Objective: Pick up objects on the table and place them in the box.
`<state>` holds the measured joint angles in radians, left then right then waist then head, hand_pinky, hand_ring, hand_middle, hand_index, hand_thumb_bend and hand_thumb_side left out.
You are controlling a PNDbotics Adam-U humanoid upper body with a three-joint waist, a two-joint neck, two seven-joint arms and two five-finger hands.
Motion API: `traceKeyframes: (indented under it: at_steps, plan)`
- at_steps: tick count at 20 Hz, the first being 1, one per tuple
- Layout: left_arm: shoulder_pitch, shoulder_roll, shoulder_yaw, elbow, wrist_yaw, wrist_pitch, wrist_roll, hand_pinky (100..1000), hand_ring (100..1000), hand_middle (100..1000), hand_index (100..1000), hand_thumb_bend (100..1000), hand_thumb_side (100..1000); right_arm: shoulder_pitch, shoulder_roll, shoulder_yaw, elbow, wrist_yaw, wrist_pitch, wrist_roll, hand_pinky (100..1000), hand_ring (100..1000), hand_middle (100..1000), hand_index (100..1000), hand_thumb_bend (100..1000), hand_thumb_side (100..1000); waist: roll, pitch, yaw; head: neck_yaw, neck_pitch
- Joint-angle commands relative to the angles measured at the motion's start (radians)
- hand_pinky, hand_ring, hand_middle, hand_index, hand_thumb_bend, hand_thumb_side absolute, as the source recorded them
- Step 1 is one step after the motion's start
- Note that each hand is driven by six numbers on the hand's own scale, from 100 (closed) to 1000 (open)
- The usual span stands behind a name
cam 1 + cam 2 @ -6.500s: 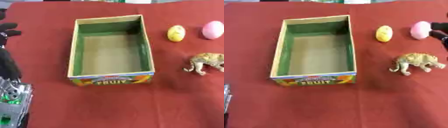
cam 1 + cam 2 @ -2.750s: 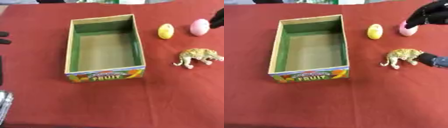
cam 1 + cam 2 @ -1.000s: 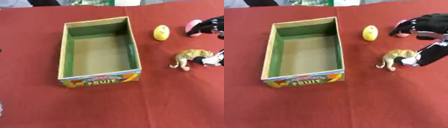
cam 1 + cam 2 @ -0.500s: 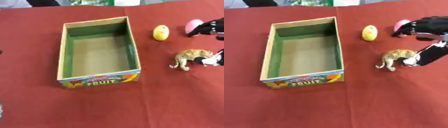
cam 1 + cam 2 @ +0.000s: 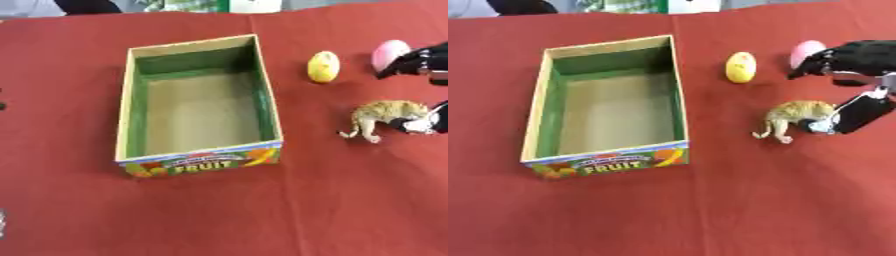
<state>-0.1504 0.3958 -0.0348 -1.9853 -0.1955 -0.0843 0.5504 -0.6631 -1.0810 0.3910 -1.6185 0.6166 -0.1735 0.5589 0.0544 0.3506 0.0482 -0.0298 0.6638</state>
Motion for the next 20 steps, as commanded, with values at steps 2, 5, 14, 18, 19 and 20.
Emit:
traceKeyframes:
  at_steps: [2, 5, 14, 18, 19, 20]
  plan:
    - [-0.011, 0.012, 0.0, -0.015, 0.002, -0.001, -0.005, 519, 604, 669, 729, 100, 881, -0.028, -0.001, 0.004, 0.031, 0.029, -0.004, -0.012, 858, 901, 832, 925, 370, 668, -0.001, -0.015, 0.002, -0.004, -0.013]
    - [-0.01, 0.01, 0.001, -0.015, 0.002, 0.0, -0.006, 519, 603, 669, 729, 100, 880, -0.035, 0.011, 0.014, 0.048, 0.042, -0.01, -0.014, 856, 897, 826, 917, 371, 665, 0.0, -0.012, 0.005, -0.004, -0.013]
    - [-0.013, 0.007, -0.001, -0.015, 0.003, -0.002, -0.009, 518, 603, 669, 729, 100, 878, -0.036, 0.032, 0.035, 0.096, 0.086, -0.025, -0.018, 843, 882, 792, 857, 360, 622, 0.001, -0.006, 0.009, -0.005, -0.017]
    - [-0.014, 0.006, -0.001, -0.015, 0.004, -0.002, -0.009, 518, 604, 669, 730, 100, 875, -0.034, 0.035, 0.035, 0.108, 0.099, -0.033, -0.02, 828, 871, 772, 843, 327, 594, 0.002, -0.005, 0.009, -0.005, -0.018]
    - [-0.014, 0.006, -0.002, -0.015, 0.004, -0.002, -0.01, 518, 604, 669, 730, 100, 877, -0.034, 0.037, 0.035, 0.11, 0.1, -0.034, -0.023, 825, 868, 763, 837, 321, 592, 0.002, -0.005, 0.009, -0.005, -0.019]
    - [-0.013, 0.006, -0.002, -0.015, 0.004, -0.002, -0.01, 517, 604, 669, 729, 100, 877, -0.034, 0.038, 0.036, 0.111, 0.1, -0.034, -0.028, 816, 859, 745, 816, 308, 591, 0.002, -0.004, 0.009, -0.006, -0.019]
